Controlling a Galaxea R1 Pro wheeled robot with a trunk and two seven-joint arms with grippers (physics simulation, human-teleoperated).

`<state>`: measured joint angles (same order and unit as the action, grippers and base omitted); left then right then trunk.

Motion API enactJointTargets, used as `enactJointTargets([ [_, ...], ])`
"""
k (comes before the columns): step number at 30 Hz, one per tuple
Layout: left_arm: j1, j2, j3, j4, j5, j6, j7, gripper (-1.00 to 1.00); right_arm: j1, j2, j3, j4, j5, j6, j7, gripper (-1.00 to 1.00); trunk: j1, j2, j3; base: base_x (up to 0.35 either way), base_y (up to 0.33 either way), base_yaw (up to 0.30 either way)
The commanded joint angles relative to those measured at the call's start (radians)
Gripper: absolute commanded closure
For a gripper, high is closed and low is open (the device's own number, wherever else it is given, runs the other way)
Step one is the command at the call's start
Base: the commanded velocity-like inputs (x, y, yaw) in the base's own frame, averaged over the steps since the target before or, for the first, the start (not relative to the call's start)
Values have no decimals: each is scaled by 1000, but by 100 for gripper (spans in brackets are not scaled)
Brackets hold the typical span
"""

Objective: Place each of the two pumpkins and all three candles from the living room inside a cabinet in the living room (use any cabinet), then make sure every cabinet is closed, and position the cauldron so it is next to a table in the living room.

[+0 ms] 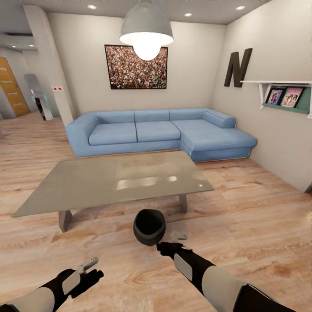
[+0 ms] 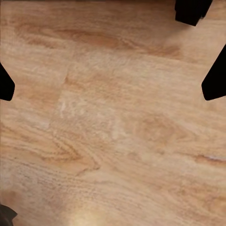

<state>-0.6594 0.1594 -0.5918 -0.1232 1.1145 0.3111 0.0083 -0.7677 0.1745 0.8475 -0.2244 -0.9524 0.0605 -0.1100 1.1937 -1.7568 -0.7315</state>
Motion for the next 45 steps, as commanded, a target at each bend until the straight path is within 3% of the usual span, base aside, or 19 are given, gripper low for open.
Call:
enactJointTargets([
  [1,0,0,-5,-1,5,2,1,-100,-1,0,5,-1,-3,4,-7,-100,-4,7,2,-115,11,0],
  [11,0,-1,-6,14,6,0,4,-100,-1,0,5,17,-1,-1,-6,-100,-43,77,34,-26,3,0],
  [17,1,-3,-12,32,-3,-3,4,-100,5,0,5,131,-2,-83,-9,-100,-66,119,52,-1,0,0],
  [24,21,-8,-24,81,-109,-15,4,-100,83,0,4,180,-4,-107,-16,-100,-93,168,74,0,0,0],
  [29,89,-9,-25,101,-168,-88,4,-100,171,0,0,193,-4,-135,-17,-100,-112,203,90,0,0,0],
  [31,142,-8,-25,104,-192,-144,4,-100,229,0,1,221,-5,-176,-17,-100,-119,217,96,0,0,0],
  [37,220,-5,-25,104,-242,-209,4,-100,317,0,0,264,-3,-268,-17,-100,-142,259,115,0,0,0],
  [45,289,-2,-26,104,-261,-264,4,-100,373,-5,-1,272,-3,-285,-17,-100,-173,315,140,0,0,0],
])
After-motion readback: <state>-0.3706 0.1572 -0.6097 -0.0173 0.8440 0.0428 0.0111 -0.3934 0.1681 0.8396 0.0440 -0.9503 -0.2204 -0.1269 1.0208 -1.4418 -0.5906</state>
